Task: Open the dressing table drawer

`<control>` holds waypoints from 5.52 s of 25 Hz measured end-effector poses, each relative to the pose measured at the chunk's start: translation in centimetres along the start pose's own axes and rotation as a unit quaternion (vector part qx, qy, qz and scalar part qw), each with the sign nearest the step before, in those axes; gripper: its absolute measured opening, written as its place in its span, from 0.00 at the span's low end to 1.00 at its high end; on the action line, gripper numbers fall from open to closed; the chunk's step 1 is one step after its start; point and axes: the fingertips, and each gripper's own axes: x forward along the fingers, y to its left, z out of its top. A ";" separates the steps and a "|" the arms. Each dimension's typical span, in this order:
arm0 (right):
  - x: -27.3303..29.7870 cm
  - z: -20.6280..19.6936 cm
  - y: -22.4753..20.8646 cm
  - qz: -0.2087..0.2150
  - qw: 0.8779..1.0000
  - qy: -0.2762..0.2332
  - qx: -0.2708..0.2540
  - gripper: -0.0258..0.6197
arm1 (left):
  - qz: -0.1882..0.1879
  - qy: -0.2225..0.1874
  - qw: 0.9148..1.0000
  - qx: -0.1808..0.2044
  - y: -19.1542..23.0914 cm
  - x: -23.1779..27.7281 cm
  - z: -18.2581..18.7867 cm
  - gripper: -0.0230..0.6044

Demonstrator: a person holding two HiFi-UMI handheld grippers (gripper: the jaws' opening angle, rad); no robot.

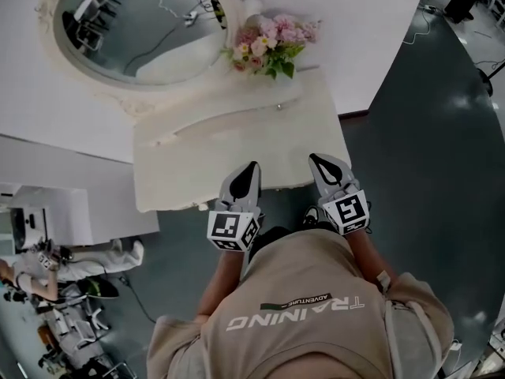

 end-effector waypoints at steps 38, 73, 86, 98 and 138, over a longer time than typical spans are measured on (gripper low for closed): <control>15.5 1.4 -3.0 -0.090 0.994 0.063 -0.027 0.04 | -0.077 -0.020 0.997 -0.006 15.4 9.1 2.6 0.07; 25.4 -17.5 -8.4 -0.104 0.957 0.271 0.028 0.17 | -0.058 0.044 0.997 -0.016 16.3 11.4 1.0 0.07; 27.8 -19.6 -9.3 -0.123 0.950 0.283 0.051 0.21 | -0.044 0.062 0.997 -0.016 18.2 11.2 0.0 0.07; 26.6 -20.0 -8.9 -0.122 0.945 0.300 0.057 0.19 | -0.035 0.049 0.998 -0.021 18.5 10.1 0.8 0.07; 17.8 -14.7 -4.4 -0.080 0.963 0.248 0.071 0.05 | -0.035 0.033 0.998 -0.040 15.5 8.6 -0.1 0.07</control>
